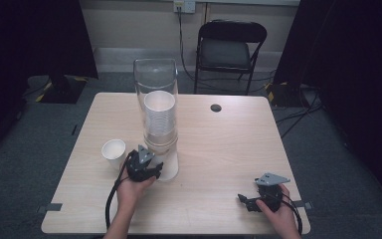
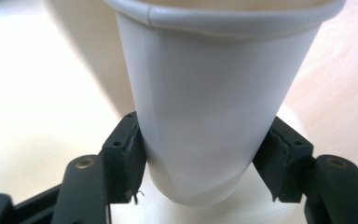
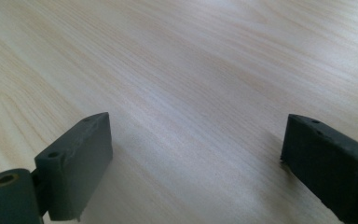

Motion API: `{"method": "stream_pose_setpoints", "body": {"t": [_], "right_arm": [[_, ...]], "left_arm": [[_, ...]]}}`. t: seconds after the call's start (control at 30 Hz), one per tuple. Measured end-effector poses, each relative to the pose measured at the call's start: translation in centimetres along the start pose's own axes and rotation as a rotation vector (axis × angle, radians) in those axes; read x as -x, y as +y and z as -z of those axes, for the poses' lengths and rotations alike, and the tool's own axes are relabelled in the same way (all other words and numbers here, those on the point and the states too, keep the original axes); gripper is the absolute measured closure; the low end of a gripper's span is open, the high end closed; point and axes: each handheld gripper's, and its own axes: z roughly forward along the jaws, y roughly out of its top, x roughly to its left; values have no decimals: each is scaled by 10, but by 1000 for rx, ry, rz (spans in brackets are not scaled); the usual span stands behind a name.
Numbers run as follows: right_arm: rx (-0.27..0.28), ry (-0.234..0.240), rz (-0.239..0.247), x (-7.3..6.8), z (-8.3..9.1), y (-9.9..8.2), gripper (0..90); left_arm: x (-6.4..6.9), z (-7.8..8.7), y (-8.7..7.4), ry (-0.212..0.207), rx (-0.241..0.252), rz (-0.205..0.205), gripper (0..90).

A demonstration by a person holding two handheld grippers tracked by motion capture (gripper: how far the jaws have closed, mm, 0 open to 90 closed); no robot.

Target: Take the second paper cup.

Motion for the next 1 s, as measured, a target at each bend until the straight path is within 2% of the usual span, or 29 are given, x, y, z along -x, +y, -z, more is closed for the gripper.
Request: {"method": "stream_pose_setpoints", "body": {"t": [0.03,0.07,0.13,0.17,0.2,0.3,0.37,0.43,0.57,0.67,0.9,1.0], "right_arm": [[0,0,1,0,0,0,79],[0,0,1,0,0,0,79],[1,6,5,1,0,0,79],[1,6,5,1,0,0,79],[-1,8,4,1,0,0,78],[2,10,8,2,-1,1,78],[2,9,8,2,-1,1,79],[2,9,8,2,-1,1,79],[2,9,7,2,-1,1,79],[1,6,2,2,-1,1,79],[-1,3,1,1,-1,1,79],[-1,4,1,1,-1,1,79]], "left_arm": [[0,1,-5,1,27,-19,382],[1,4,-7,11,32,-23,376],[1,9,-7,-11,61,-18,368],[1,9,-7,-11,61,-18,366],[-2,14,-6,-27,48,-45,363],[-8,18,-12,-25,45,-22,360],[-9,20,-16,-32,18,-29,357],[-11,24,-19,-45,23,-21,356],[-17,34,-25,-25,19,-21,350],[-24,42,-31,-9,19,2,342],[-52,62,-53,73,-6,49,325],[-59,64,-60,71,-2,86,319]]}}
